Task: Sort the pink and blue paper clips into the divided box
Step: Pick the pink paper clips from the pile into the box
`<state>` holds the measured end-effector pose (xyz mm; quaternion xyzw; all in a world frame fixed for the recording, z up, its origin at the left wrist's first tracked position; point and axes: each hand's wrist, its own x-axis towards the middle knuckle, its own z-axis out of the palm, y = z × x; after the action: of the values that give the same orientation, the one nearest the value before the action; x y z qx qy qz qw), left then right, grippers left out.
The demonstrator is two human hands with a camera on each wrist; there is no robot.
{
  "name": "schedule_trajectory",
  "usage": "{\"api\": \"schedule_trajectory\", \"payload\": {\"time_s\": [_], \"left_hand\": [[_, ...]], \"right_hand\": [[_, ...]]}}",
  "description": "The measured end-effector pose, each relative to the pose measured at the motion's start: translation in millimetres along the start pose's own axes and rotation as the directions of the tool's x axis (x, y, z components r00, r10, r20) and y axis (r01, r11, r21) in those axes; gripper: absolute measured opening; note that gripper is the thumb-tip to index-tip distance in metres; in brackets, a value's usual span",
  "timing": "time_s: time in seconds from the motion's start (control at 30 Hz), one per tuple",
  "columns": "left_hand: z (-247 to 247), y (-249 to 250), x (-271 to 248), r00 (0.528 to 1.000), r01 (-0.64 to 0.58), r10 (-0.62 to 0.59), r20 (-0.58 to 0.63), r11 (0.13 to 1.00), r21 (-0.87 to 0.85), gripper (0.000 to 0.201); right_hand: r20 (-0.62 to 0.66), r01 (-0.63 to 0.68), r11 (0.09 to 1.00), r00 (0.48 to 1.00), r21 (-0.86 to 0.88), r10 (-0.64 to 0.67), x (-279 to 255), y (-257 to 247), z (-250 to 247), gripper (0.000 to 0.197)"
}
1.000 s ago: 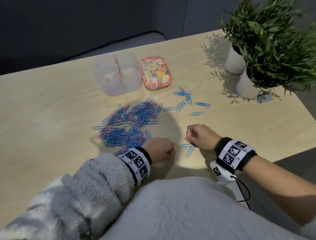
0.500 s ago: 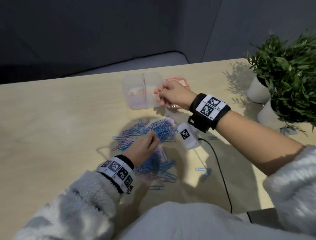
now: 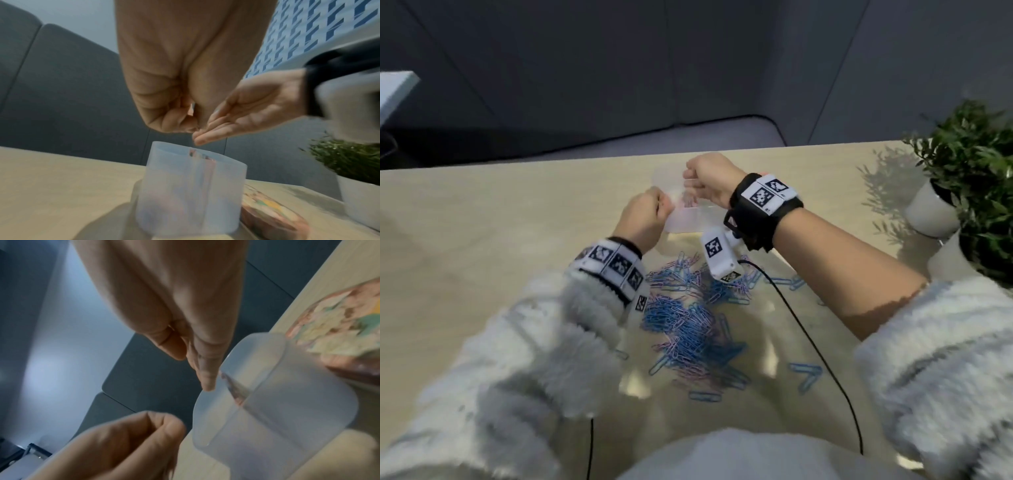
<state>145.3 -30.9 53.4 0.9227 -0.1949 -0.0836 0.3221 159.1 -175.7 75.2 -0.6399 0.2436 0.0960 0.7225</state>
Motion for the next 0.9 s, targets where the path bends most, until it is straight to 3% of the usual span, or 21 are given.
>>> {"api": "schedule_trajectory", "payload": {"time_s": [0.1, 0.17, 0.23, 0.3, 0.4, 0.5, 0.53, 0.63, 0.73, 0.8, 0.9], "left_hand": [[5.9, 9.6, 35.9, 0.997, -0.025, 0.032, -0.067, 0.995, 0.098, 0.017], [12.8, 11.6, 52.2, 0.998, -0.038, 0.046, -0.041, 0.981, 0.193, 0.019], [19.8, 10.0, 59.7, 0.999, -0.041, 0.035, 0.024, 0.955, 0.292, 0.024], [25.4, 5.8, 61.8, 0.994, -0.072, 0.040, 0.100, 0.939, 0.336, 0.030], [28.4, -2.0, 56.7, 0.987, -0.161, 0.145, 0.072, 0.930, 0.331, 0.029], [35.5, -3.5, 26.2, 0.928, -0.296, 0.347, -0.133, 0.907, 0.301, 0.024], [40.5, -2.5, 10.3, 0.906, -0.345, 0.400, -0.137, 0.886, 0.310, 0.021], [62.4, -4.7, -35.3, 0.879, -0.476, 0.454, 0.144, 0.827, 0.300, 0.015], [85.6, -12.3, -59.5, 0.810, -0.558, 0.425, 0.403, 0.769, 0.312, 0.027], [95.0, -14.1, -67.8, 0.807, -0.539, 0.371, 0.459, 0.780, 0.317, 0.033], [99.6, -16.7, -73.0, 0.826, -0.509, 0.358, 0.435, 0.805, 0.305, 0.033]], "right_hand": [[-0.031, 0.131, 0.987, 0.991, 0.091, -0.129, -30.9, 0.9, -21.5, 0.022], [-0.073, 0.175, 0.981, 0.983, 0.088, -0.169, -52.3, 10.6, -39.0, 0.018], [-0.084, 0.164, 0.986, 0.983, 0.001, -0.163, -65.4, 28.8, -57.3, 0.023], [-0.073, 0.128, 0.973, 0.987, -0.192, -0.144, -70.5, 52.8, -75.7, 0.024], [-0.044, 0.090, 0.775, 0.988, -0.625, -0.151, -72.8, 91.1, -95.5, 0.023], [-0.032, 0.052, 0.586, 0.991, -0.809, -0.132, -79.9, 123.2, -100.6, 0.021], [-0.006, 0.069, 0.535, 0.991, -0.842, -0.136, -83.5, 130.5, -100.2, 0.021], [0.055, 0.125, 0.468, 0.986, -0.875, -0.160, -93.9, 146.2, -106.4, 0.024], [0.029, 0.122, 0.479, 0.980, -0.869, -0.198, -103.2, 156.9, -123.7, 0.026], [-0.037, 0.068, 0.508, 0.980, -0.859, -0.193, -108.3, 163.1, -137.4, 0.026], [-0.157, -0.019, 0.579, 0.969, -0.815, -0.190, -113.1, 163.1, -145.9, 0.029]]}}
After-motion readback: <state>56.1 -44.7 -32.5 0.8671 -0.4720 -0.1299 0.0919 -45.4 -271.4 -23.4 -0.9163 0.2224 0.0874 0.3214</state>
